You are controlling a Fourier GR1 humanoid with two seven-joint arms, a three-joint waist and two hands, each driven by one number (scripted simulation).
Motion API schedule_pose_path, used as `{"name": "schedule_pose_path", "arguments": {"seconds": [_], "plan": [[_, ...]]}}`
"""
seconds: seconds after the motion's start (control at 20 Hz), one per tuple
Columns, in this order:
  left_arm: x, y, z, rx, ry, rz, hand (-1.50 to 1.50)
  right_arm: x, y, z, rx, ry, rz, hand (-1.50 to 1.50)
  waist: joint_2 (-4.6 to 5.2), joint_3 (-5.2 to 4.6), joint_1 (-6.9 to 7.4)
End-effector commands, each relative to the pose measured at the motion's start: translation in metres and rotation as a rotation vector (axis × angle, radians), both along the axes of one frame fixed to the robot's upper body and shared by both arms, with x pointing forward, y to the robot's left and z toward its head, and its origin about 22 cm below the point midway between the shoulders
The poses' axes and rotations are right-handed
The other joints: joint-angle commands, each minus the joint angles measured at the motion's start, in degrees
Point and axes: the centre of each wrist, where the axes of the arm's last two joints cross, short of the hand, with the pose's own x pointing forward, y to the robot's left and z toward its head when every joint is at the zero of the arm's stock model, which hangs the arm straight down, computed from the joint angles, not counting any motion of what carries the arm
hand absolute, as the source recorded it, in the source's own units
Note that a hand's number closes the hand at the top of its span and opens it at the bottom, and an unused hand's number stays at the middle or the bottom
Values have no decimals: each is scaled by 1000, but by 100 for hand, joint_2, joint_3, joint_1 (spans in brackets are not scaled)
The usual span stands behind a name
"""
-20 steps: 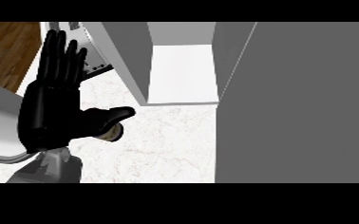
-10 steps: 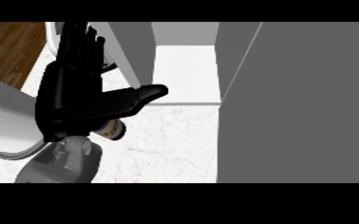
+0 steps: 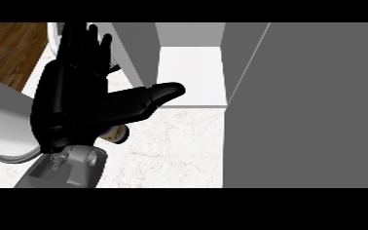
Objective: Pick up the wine, place it into the cabinet and close the cabinet
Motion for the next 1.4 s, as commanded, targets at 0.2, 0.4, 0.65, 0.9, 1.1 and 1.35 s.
{"name": "schedule_pose_path", "arguments": {"seconds": [0.2, 0.4, 0.65, 0.9, 1.1, 1.35], "plan": [[11, 16, 30, 5, -36, 143, -150, -5, 3, 31, 27, -19, 3, -150, 5, 10, 20], [-14, 40, 24, 16, -47, 151, -150, -32, 13, 23, 52, -28, -4, -150, -9, 8, 7], [-5, 50, 15, 53, -32, 199, -150, -12, 14, 37, 30, -33, -10, -150, 11, 5, 18], [-30, 63, 15, 54, 12, 218, -150, -37, 2, 28, 18, -34, -13, -150, -11, 12, -17], [-13, 88, 16, 43, 24, 246, -150, -33, 2, 37, 12, -47, -11, -150, 3, 9, -33], [-13, 109, 2, 19, 91, 244, -150, -25, -6, 43, 18, -63, -4, -150, 6, 8, -27]]}}
